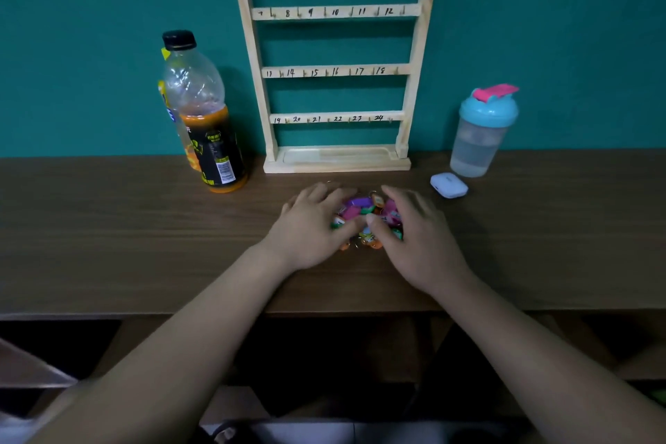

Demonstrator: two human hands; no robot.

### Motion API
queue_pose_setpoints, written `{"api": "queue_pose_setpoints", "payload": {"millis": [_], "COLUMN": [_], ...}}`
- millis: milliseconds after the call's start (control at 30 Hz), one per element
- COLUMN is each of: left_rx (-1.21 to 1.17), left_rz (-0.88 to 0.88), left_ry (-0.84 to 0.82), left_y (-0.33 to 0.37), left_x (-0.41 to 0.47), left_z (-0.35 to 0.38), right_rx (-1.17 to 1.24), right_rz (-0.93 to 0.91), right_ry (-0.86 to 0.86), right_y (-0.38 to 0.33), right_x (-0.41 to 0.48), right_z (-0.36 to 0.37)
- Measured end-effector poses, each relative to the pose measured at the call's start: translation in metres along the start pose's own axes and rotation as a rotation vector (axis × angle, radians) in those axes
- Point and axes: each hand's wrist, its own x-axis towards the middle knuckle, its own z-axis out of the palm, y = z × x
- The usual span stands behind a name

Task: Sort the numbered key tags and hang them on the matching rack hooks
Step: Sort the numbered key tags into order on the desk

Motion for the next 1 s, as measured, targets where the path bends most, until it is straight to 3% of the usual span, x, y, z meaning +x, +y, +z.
{"api": "queue_pose_setpoints", "payload": {"millis": [200, 400, 1000], "left_rx": [0.110, 0.115, 0.113], "left_rz": [0.000, 0.017, -0.123], "left_ry": [0.097, 0.089, 0.080], "left_y": [-0.002, 0.000, -0.061], "left_x": [-0.005, -0.005, -0.075], "left_z": [0.011, 0.013, -0.029], "right_rx": [-0.092, -0.209, -0.151], "right_rz": [0.067, 0.071, -0.170], "right_ry": [-0.132, -0.251, -0.350], "right_y": [-0.001, -0.009, -0.087], "right_x": [0.011, 0.031, 0.038], "right_z": [0.006, 0.015, 0.069]}}
